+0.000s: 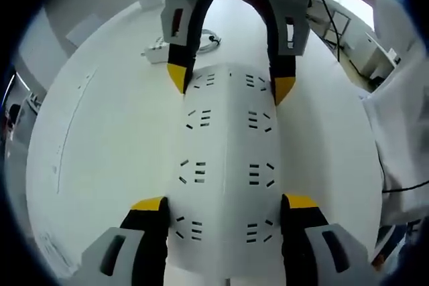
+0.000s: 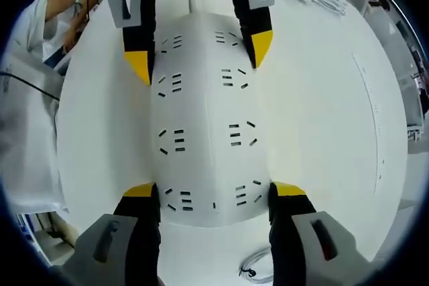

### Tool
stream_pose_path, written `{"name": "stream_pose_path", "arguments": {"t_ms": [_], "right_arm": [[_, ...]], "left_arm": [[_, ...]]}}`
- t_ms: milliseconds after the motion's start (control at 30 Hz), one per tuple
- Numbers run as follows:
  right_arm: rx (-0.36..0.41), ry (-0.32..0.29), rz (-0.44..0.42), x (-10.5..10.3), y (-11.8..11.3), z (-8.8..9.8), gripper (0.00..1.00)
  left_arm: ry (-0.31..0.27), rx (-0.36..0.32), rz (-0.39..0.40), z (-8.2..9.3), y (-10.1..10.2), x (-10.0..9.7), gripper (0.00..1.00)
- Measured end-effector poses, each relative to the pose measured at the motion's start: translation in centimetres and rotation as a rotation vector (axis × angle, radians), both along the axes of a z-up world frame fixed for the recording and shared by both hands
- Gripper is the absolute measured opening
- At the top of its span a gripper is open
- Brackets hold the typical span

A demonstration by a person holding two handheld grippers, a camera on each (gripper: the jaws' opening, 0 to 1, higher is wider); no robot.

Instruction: Straighten the power strip on the desk, plug the charger into it

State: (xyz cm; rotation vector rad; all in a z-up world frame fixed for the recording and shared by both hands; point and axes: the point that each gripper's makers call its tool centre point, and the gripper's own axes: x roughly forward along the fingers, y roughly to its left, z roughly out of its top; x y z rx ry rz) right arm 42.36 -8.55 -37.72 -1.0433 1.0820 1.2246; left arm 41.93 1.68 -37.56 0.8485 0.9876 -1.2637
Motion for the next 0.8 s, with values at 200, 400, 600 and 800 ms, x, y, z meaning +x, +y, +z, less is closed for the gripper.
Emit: {"name": "stream_pose_path", "arguments": {"t_ms": [200,400,600,800], "right_arm": [[0.022,0.001,-0.001,0.01,0.1,-0.05,0.65],[0.033,0.004,-0.001,0.03,0.24,-0.08,0.65],[0.065,-0.001,-0.004,0.0,0.37,-0.02,0.65],[0.121,-0.011,-0.011,-0.04,0.56,0.08,0.66]], "left_arm": [[0.001,0.023,-0.012,-0.05,0.11,-0.05,0.68],[0.002,0.059,-0.034,-0.08,0.22,-0.15,0.68],[-0.002,0.051,-0.054,-0.04,0.25,-0.21,0.68],[-0.001,0.04,-0.065,-0.03,0.33,-0.24,0.68]]}}
